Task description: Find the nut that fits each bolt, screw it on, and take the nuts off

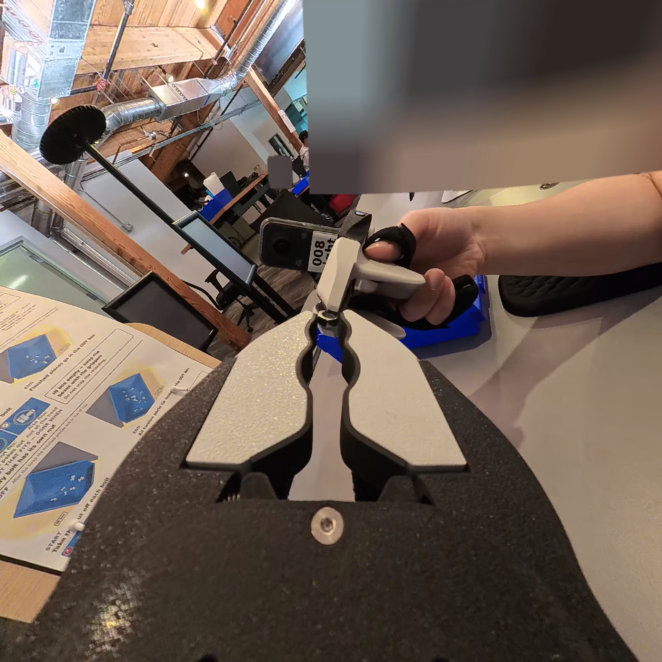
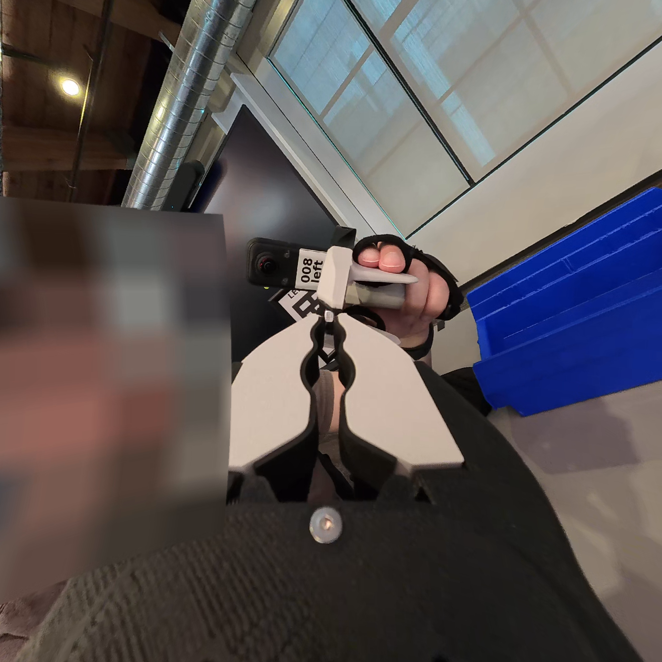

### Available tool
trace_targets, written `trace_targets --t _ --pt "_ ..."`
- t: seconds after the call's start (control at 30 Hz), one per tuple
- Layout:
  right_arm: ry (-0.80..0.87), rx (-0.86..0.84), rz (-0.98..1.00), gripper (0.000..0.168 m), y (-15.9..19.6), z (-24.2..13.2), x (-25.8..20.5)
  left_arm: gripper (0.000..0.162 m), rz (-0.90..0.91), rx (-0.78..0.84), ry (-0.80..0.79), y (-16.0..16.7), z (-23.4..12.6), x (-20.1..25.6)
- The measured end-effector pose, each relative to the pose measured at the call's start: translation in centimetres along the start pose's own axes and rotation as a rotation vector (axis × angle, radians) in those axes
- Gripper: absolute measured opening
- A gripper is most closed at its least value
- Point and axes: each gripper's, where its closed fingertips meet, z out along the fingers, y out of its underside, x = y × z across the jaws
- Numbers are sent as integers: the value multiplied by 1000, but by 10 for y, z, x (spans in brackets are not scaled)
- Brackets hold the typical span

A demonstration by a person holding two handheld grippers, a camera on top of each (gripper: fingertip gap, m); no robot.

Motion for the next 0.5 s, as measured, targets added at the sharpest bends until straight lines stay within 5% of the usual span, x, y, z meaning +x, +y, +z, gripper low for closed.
trace_targets --t 0.5 --pt "4 8 -1 5 -1 0 2 10 16 -3 -14 0 0 -1"
